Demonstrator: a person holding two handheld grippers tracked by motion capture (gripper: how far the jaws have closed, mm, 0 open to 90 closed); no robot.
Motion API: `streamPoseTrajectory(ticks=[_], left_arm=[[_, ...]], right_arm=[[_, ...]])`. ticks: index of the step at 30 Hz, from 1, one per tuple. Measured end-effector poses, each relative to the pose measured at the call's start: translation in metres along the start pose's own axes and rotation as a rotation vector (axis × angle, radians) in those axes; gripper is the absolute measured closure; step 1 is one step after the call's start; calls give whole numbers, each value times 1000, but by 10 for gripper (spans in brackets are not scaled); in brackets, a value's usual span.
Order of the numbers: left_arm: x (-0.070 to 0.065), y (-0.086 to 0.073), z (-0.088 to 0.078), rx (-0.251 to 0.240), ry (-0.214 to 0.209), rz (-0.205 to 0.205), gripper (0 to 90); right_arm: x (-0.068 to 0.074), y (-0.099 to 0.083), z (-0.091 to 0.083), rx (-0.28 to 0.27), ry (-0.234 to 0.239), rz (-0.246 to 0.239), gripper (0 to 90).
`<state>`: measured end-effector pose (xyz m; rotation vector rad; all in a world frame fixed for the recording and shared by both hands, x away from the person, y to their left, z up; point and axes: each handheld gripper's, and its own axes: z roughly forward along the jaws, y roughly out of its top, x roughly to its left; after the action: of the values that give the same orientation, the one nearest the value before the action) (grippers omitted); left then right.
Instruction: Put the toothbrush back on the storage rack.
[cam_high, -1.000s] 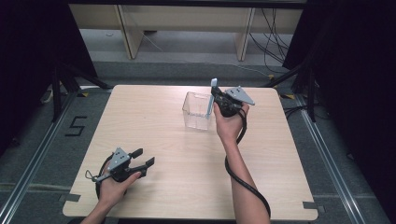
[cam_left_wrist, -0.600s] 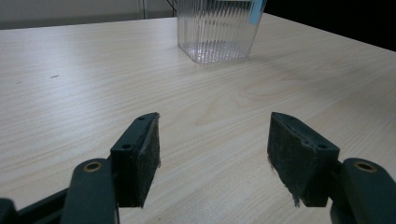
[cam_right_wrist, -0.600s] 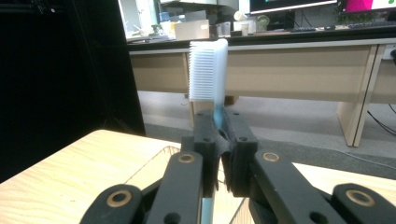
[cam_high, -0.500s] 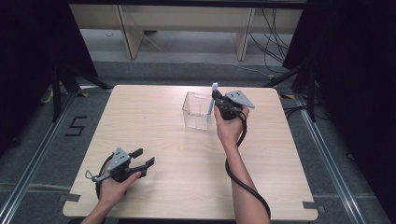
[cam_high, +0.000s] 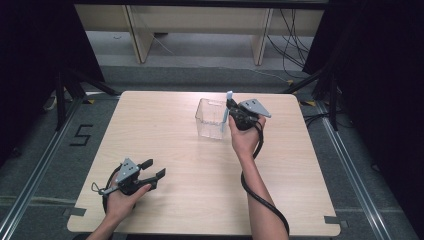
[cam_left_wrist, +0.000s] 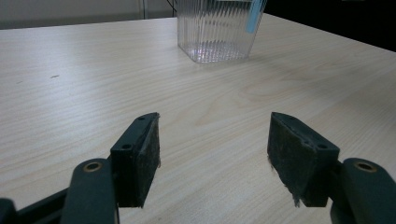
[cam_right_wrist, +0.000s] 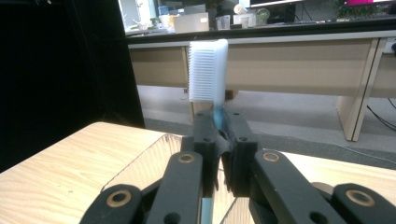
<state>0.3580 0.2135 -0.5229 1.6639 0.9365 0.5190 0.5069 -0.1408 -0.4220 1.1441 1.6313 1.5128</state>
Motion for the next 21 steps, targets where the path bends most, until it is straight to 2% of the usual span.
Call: streamPoseTrajectory(ticks=[6,7,10,13,14,15,16,18,21], left_arm=[[0,0,0,0,-1,0,340],[0,0,0,0,-1,-1,339],[0,0,0,0,-1,-2,340],[0,0,0,0,-1,-2,340],[0,0,0,0,-1,-2,340],[0,0,0,0,-1,-1,340],[0,0,-1,8,4,0,340],[0,0,-1,4,2,-2,340],[0,0,0,1,-2,-2,339]], right_arm=[[1,-5,1,8,2,9,851],[1,-6,1,15,-9,3,851],[1,-8,2,16,1,-4,851],[3,-10,2,22,-4,13,851],[2,-11,3,23,0,-4,851],[3,-12,3,26,-7,18,850],[2,-12,3,27,-1,-2,850],[1,-14,4,28,4,-10,850],[3,-15,3,33,-3,12,849]])
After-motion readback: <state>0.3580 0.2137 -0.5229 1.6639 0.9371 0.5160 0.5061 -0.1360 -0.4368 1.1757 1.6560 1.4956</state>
